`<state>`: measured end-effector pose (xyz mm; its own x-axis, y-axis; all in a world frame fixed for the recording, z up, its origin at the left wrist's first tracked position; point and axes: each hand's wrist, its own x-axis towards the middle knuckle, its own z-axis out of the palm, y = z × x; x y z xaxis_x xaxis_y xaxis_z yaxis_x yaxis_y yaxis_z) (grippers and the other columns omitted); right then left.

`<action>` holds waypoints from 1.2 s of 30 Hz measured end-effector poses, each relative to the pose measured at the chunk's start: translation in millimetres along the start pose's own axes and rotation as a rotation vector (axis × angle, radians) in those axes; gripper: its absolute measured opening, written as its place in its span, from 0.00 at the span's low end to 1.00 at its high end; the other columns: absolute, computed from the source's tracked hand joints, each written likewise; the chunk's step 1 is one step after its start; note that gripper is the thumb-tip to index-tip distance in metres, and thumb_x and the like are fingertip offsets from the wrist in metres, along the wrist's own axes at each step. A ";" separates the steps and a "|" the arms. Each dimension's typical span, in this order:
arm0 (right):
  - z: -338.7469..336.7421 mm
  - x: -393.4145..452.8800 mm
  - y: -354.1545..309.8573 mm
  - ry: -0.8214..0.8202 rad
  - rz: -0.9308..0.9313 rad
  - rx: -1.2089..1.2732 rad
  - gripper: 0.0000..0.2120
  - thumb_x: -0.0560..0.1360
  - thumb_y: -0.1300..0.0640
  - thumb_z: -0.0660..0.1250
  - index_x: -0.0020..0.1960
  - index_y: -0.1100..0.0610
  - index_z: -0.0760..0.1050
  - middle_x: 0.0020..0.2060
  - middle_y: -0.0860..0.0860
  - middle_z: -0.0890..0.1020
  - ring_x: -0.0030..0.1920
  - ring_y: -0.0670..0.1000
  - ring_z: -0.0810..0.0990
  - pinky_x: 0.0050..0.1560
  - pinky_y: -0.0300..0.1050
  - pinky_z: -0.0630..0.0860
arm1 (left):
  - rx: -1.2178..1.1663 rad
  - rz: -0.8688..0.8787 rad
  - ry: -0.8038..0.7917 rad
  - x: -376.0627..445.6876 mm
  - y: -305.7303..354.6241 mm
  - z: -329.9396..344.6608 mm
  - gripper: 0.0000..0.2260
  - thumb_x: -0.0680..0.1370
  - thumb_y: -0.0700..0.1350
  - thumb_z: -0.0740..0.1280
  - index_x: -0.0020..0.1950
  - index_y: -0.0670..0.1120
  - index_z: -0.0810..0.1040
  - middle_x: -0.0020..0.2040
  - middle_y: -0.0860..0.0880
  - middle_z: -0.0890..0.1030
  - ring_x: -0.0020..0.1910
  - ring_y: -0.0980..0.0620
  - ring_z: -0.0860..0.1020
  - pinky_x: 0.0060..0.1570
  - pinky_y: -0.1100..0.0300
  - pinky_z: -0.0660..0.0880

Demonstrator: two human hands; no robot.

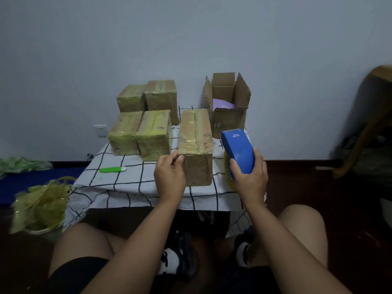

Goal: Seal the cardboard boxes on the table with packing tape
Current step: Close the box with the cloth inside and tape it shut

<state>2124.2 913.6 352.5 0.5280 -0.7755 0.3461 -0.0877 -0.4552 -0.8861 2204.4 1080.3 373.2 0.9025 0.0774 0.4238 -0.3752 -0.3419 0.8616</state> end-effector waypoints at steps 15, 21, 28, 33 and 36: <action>2.6 0.8 2.8 -0.002 0.011 0.011 0.34 0.74 0.48 0.73 0.75 0.51 0.65 0.63 0.51 0.72 0.56 0.46 0.69 0.53 0.43 0.68 | 0.327 0.352 -0.133 -0.5 12.3 5.1 0.21 0.75 0.47 0.72 0.66 0.45 0.73 0.62 0.46 0.70 0.60 0.49 0.68 0.58 0.56 0.67; 0.2 -0.1 3.6 -0.007 0.003 0.008 0.34 0.74 0.48 0.73 0.75 0.51 0.64 0.58 0.48 0.70 0.54 0.47 0.71 0.52 0.43 0.70 | 0.473 0.725 -0.252 18.2 12.9 20.0 0.03 0.73 0.42 0.71 0.43 0.45 0.79 0.40 0.49 0.77 0.42 0.44 0.75 0.44 0.57 0.60; -0.8 -0.1 3.1 -0.019 0.023 0.036 0.34 0.74 0.48 0.73 0.75 0.51 0.64 0.56 0.46 0.68 0.54 0.47 0.70 0.52 0.44 0.70 | 0.473 1.053 -0.407 16.8 10.2 -24.0 0.08 0.77 0.44 0.63 0.45 0.43 0.80 0.43 0.48 0.78 0.44 0.46 0.73 0.43 0.58 0.62; -1.8 -2.3 3.2 -0.017 0.025 0.047 0.34 0.74 0.48 0.74 0.75 0.51 0.65 0.57 0.47 0.68 0.53 0.47 0.70 0.51 0.45 0.70 | 0.672 1.012 -0.579 23.3 3.9 -69.2 0.07 0.76 0.44 0.67 0.53 0.46 0.78 0.52 0.48 0.78 0.50 0.46 0.76 0.45 0.55 0.68; -2.3 -2.7 1.1 -0.018 0.023 0.046 0.33 0.74 0.49 0.74 0.75 0.53 0.65 0.57 0.47 0.68 0.53 0.48 0.70 0.51 0.45 0.69 | 0.794 0.818 -0.574 18.8 18.8 -71.2 0.18 0.77 0.62 0.60 0.54 0.49 0.74 0.52 0.51 0.75 0.50 0.48 0.74 0.46 0.53 0.70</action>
<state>2120.7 914.2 351.3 0.5416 -0.7773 0.3202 -0.0616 -0.4165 -0.9071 2199.2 1142.0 417.3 0.5050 -0.7660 0.3978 -0.8128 -0.5771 -0.0794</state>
